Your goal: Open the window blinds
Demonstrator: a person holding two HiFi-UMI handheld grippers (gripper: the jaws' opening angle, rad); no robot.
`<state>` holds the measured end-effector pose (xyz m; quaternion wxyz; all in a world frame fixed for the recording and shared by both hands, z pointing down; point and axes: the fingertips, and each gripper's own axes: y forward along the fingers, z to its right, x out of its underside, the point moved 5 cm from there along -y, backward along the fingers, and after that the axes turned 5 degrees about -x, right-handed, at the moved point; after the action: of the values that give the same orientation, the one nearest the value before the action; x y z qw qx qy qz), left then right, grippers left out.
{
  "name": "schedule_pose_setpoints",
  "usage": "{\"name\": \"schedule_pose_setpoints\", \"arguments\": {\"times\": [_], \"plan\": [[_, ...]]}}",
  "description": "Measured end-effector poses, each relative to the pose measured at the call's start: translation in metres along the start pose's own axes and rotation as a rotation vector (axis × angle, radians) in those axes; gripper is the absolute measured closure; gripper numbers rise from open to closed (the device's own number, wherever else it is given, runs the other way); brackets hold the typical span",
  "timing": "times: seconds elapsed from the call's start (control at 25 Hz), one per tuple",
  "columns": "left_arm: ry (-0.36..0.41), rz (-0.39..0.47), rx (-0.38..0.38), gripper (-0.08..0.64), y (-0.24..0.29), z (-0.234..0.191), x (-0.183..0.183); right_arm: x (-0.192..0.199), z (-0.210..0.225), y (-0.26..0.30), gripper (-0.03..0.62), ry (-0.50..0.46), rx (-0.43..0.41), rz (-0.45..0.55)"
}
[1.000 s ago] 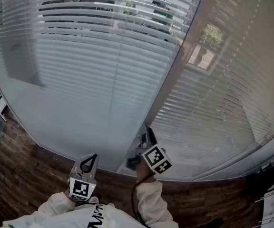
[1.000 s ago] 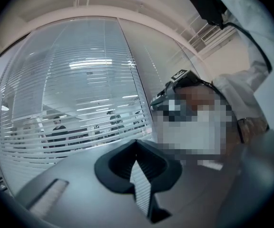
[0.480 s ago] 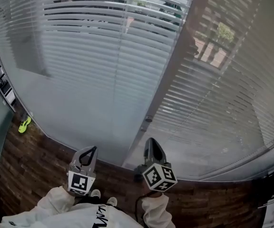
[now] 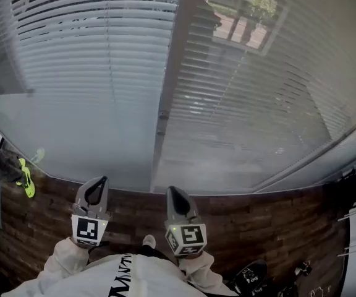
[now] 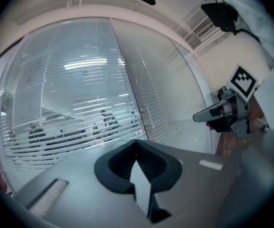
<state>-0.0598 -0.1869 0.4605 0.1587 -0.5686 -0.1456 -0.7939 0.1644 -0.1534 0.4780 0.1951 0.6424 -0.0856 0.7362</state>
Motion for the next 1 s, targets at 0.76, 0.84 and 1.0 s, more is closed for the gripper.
{"name": "schedule_pose_setpoints", "arguments": {"times": [0.76,0.84,1.0], "plan": [[-0.063,-0.004,0.145,0.56,-0.123,-0.037,0.05,0.029,-0.111,-0.073,0.592,-0.001,0.203,0.009],[-0.073,0.002,0.151,0.56,-0.135,-0.045,0.055,0.03,-0.129,-0.077,0.592,-0.008,0.211,0.012],[-0.072,0.025,0.169,0.56,-0.161,-0.038,0.055,0.033,-0.148,-0.101,0.592,-0.016,0.229,0.033]]}}
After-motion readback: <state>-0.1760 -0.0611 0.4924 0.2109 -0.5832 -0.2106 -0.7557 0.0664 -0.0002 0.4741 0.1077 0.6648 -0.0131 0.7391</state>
